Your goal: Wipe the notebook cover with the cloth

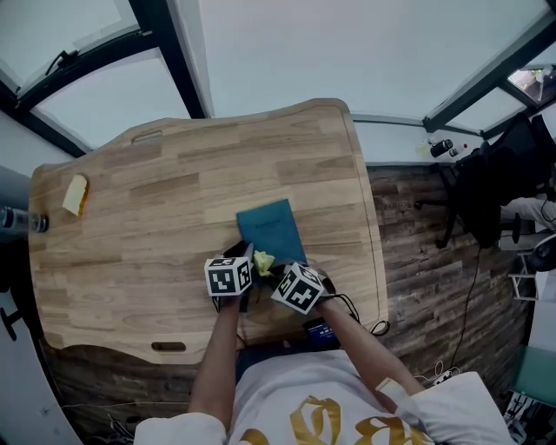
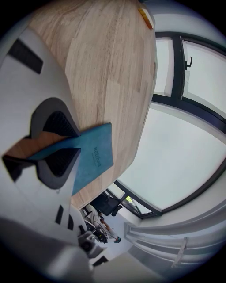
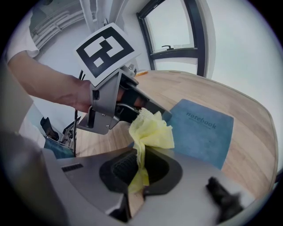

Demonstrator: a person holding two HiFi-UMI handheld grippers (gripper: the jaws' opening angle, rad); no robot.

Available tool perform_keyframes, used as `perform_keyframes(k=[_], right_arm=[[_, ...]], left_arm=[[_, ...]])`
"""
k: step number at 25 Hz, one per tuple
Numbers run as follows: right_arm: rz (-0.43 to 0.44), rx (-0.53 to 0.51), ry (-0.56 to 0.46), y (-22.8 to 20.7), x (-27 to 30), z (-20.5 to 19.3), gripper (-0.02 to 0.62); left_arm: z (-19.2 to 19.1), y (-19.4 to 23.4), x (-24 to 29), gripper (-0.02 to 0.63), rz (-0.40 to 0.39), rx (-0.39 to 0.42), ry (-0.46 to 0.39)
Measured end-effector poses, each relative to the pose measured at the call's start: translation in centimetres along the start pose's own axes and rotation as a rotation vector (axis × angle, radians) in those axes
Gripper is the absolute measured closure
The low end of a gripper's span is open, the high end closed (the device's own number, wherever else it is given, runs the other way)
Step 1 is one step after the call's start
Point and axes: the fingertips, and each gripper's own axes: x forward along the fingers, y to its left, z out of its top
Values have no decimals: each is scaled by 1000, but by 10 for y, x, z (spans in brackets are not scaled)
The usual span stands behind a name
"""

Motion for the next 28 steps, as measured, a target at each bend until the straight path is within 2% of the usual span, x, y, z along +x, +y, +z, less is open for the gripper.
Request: perform_keyframes(k=[8, 14, 21, 28], right_arm=[[4, 17, -27, -16, -13, -14, 558], [37, -44, -32, -22, -22, -25, 558], [61, -42, -96, -35, -31, -28, 558], [76, -46, -100, -37, -29, -32, 558]], left_arm=[[0, 0, 2, 515, -5, -3, 2], [-1, -1, 0, 514, 26, 27, -19], [2, -1, 2, 514, 5, 7, -5], [1, -1, 0, 514, 35, 19, -26]])
